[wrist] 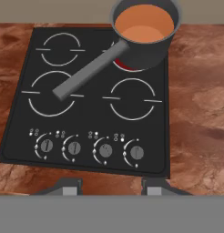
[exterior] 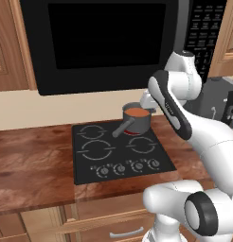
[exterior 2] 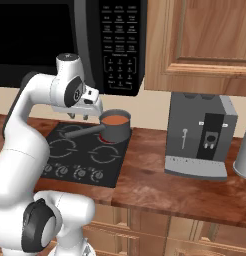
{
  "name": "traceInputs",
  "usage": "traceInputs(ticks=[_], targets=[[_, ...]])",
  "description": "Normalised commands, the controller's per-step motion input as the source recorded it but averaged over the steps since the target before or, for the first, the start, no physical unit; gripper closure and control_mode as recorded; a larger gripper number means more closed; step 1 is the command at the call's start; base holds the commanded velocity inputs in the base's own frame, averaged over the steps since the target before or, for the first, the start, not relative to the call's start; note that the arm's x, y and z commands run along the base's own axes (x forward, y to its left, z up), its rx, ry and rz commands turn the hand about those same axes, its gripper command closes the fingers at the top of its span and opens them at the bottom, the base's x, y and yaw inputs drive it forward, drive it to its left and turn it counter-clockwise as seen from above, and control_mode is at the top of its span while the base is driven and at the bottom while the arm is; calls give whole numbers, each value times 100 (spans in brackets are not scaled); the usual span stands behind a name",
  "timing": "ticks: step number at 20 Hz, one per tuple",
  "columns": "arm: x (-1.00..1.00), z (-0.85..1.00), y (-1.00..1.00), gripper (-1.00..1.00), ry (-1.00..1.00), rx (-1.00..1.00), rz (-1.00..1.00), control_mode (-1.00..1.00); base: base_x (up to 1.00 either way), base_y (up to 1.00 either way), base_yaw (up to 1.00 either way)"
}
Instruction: Wait until the marinara sauce is simmered to a deep red color and then turn off the stove.
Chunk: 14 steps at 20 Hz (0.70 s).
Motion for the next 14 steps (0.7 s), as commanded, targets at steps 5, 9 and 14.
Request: traceInputs(ticks=[5,9,14], targets=[[0,0,0,-100,3,0,0,-100,0,0,0],[0,0,9,-100,4,0,1,-100,0,0,0],[-6,-7,18,-100,6,0,1,-100,0,0,0]])
